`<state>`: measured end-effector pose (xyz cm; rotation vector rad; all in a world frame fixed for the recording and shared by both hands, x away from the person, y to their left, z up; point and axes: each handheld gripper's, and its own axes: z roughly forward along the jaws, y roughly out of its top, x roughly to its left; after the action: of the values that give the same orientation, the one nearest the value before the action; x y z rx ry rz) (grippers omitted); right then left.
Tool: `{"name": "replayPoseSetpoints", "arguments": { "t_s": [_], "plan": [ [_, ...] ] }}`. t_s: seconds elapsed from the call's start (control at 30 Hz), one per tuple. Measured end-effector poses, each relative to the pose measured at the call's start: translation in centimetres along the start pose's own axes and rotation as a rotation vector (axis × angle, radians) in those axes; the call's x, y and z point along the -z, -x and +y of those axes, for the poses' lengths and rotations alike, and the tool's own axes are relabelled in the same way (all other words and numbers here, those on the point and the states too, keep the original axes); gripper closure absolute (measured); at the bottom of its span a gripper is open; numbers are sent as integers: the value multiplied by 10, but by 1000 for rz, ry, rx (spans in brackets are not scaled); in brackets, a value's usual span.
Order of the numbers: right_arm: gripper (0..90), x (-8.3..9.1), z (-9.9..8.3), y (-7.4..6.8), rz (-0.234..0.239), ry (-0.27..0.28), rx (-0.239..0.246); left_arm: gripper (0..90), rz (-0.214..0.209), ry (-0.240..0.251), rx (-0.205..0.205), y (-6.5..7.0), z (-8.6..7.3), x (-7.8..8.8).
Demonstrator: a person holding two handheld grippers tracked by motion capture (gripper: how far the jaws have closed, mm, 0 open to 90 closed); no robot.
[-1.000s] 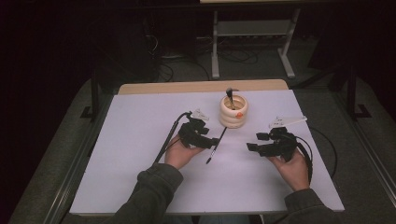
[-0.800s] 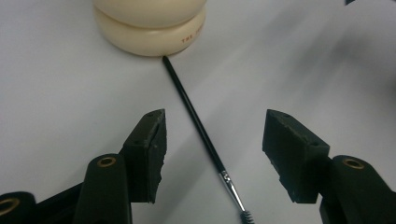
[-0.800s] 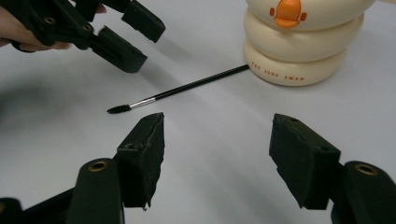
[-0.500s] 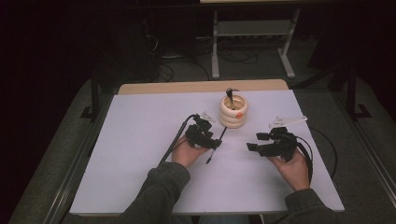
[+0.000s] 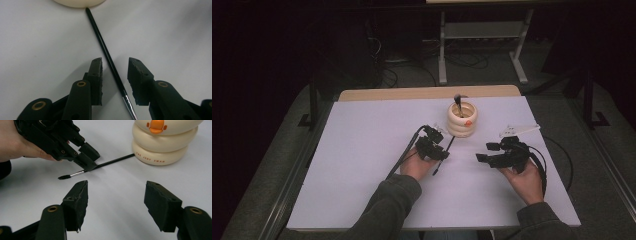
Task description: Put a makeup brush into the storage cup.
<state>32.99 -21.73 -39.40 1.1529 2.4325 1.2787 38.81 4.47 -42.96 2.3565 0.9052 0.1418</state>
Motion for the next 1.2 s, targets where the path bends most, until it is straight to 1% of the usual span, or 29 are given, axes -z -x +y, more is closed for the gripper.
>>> {"name": "replayPoseSetpoints", "arguments": {
  "t_s": [0.07, 0.1, 0.2, 0.27, 0.3, 0.33, 0.37, 0.43, 0.47, 0.5, 0.57, 0.63, 0.73, 0.87, 1.0, 1.03, 1.07, 1.2],
  "plan": [
    [345, 0, 0, -1, 2, -1, 2, 660, 0, 6, 2, 1, -1, -1],
    [345, 0, 0, -1, 2, -1, 2, 660, 3, -7, -11, 2, 0, 0],
    [345, 0, 0, 0, 3, 6, 7, 710, 1, -9, -4, 3, -1, -1],
    [344, -1, 0, 1, 3, 2, 2, 724, 9, -25, -3, 2, -2, -2],
    [344, -1, 0, 0, 4, -1, 1, 731, 8, -16, 12, 3, -3, -2],
    [344, -1, 0, 0, 3, -4, -1, 738, 10, -12, 6, 2, -4, -2],
    [344, -1, 1, -1, 3, -5, -1, 747, 11, -16, 11, 3, -4, -2],
    [344, -1, 1, -1, 3, -4, 3, 753, 20, -20, 0, 5, -5, -1],
    [344, -1, 1, -1, 2, -2, 6, 772, 27, -28, -9, 6, -5, -1],
    [344, -2, 1, -1, 4, -2, 6, 809, 42, -37, -32, 8, -5, -1],
    [344, -2, 1, -1, 4, -4, 4, 810, 47, -36, -26, 9, -5, -1],
    [345, -3, 2, -2, 5, -9, 6, 820, 64, -49, -27, 11, -4, -1],
    [345, -4, 2, -4, 2, -12, 12, 827, 76, -62, -27, 12, -3, -1],
    [347, -5, 3, -4, 5, -11, 11, 853, 72, -75, -29, 11, -1, -1],
    [348, -6, 3, -3, 6, -18, 10, 857, 56, -83, -27, 9, 0, -1],
    [350, -6, 3, -4, 6, -22, 12, 859, 40, -92, -28, 7, 1, 0],
    [350, -6, 3, -4, 6, -19, 11, 859, 37, -93, -27, 6, 1, 0],
    [351, -6, 2, -3, 7, -16, 9, 860, 33, -102, -34, 3, 0, 2]
  ]
}}
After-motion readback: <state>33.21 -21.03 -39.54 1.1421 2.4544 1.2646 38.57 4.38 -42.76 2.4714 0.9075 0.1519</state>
